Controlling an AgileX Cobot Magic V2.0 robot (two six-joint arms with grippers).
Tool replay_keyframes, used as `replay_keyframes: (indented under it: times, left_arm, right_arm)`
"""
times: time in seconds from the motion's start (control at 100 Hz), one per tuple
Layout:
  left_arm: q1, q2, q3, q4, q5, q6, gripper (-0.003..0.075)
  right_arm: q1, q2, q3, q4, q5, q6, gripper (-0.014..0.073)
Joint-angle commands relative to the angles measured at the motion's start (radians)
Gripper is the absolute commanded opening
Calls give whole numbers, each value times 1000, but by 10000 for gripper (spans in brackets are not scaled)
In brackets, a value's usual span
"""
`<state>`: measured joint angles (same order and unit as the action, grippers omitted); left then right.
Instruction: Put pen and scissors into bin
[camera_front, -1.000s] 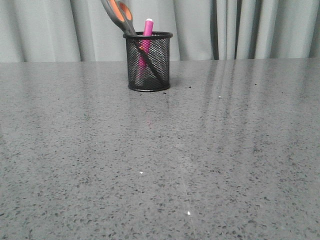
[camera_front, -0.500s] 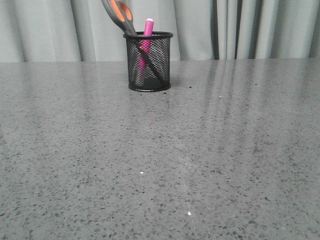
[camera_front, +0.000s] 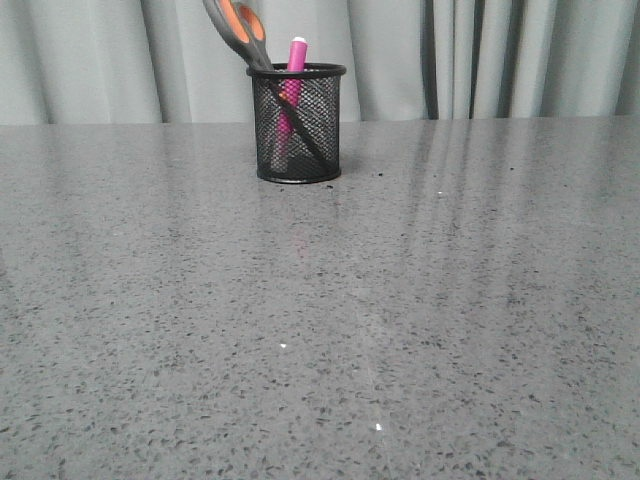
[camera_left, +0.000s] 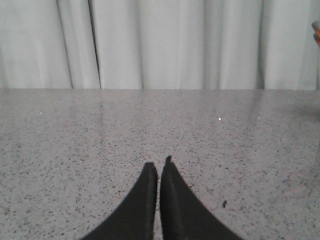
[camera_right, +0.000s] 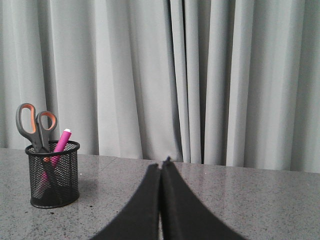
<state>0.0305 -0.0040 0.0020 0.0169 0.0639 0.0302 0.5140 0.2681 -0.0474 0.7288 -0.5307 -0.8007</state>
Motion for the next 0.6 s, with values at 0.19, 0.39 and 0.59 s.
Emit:
replay_keyframes:
  times: [0.19, 0.39, 0.59]
  left_arm:
    - [3, -34, 45, -17, -85, -21, -19]
    - [5, -32, 45, -41, -75, -21, -19]
    - [5, -32, 45, -41, -75, -21, -19]
  right_arm:
    - [-8, 7, -26, -26, -64, -12, -75]
    - [-8, 7, -26, -26, -64, -12, -75]
    - [-8, 7, -26, -26, -64, -12, -75]
